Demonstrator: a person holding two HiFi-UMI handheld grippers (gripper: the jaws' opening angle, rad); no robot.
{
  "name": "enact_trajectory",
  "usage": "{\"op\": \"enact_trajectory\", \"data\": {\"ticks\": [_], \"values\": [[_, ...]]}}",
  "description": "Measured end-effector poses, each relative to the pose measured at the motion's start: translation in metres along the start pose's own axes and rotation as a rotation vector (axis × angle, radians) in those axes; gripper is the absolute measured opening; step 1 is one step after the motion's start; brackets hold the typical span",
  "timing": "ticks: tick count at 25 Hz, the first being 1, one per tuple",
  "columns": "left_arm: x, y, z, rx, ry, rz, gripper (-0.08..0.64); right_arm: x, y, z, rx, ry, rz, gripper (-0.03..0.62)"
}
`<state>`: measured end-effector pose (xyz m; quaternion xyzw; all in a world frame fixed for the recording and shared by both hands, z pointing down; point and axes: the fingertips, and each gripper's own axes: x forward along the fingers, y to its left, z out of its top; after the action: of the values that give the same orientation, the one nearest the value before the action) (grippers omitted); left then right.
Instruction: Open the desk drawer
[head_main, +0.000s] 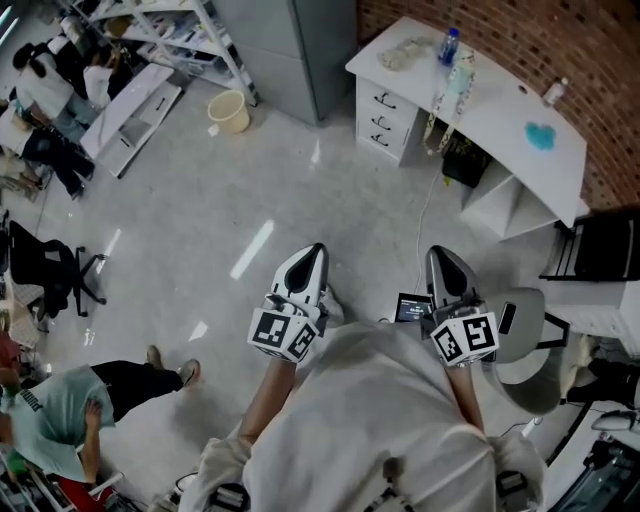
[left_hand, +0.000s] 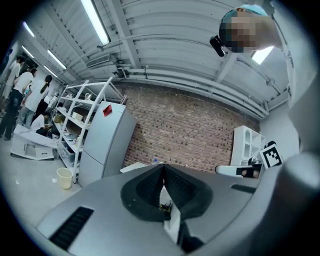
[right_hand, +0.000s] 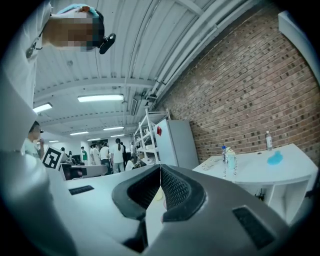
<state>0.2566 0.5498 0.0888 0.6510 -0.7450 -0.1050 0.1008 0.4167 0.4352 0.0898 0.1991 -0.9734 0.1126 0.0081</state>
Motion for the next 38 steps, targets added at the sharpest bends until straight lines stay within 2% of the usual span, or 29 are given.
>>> {"op": "enact_trajectory", "data": {"ticks": [12,21,26,31,38], "values": [[0.039,0.102,0.032,0.003,0.03,-0.116,0.008,0.116,0.042,0.002,-0.001,0.025,-0.06,0.027],[0.041,0.163,0.029,-0.05,0.039,-0.076,0.008,0.171,0.065,-0.008,-0.02,0.044,-0.04,0.028],[0.078,0.176,0.026,-0.065,0.065,-0.094,0.008,0.194,0.04,-0.012,0.006,0.065,-0.069,0.028],[0.134,0.185,0.031,-0.059,0.077,-0.098,0.008,0.232,-0.006,-0.016,0.051,0.077,-0.089,0.028],[0.227,0.206,0.051,-0.003,0.078,-0.091,0.008,0.305,-0.075,0.015,0.061,0.033,-0.064,0.028]]}}
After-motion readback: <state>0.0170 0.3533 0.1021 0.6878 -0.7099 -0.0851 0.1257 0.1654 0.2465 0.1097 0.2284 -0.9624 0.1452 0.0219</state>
